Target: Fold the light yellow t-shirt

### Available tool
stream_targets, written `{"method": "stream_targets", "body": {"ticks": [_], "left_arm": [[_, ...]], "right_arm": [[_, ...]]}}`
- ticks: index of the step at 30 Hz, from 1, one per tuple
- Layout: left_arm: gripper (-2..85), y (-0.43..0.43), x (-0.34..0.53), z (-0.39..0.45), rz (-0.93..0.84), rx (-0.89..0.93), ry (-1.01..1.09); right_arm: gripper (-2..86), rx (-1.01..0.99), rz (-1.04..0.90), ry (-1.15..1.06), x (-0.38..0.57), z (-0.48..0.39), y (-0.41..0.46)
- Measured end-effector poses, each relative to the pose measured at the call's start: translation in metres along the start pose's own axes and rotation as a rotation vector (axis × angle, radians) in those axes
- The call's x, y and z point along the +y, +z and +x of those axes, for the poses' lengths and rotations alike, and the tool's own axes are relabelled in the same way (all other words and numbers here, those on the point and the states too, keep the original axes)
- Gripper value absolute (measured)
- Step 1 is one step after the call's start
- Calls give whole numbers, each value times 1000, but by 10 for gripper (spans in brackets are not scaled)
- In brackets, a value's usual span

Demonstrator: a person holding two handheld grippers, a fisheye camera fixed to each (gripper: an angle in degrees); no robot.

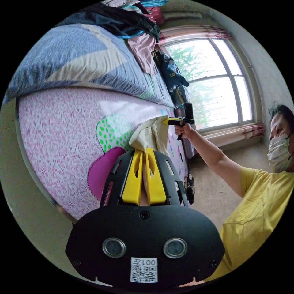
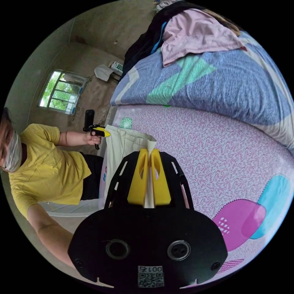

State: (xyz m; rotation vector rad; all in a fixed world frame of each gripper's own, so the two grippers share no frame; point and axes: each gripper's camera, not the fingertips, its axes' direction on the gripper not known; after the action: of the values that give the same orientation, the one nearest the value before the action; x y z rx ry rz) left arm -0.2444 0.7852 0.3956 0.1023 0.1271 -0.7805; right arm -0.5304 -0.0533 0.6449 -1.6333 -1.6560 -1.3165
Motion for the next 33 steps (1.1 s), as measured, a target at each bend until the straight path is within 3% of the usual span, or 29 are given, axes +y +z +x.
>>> {"method": "stream_targets", "body": {"ticks": [8,17,27,33], "left_arm": [[-12,-28,-47,61,-7,-97,178],[-11,-55,-18,197,-41,-124,476],[-11,-46,106,413,-193,-116,853],[-12,-7,218,517,-304,-242,1025]], "right_arm": [[9,89,60,-49,20,-32,4],[10,40,45,-81,117,-81,15],[10,62,-19,-70,293,-145,43],[9,82,-9,-32,412,-160,75]]}}
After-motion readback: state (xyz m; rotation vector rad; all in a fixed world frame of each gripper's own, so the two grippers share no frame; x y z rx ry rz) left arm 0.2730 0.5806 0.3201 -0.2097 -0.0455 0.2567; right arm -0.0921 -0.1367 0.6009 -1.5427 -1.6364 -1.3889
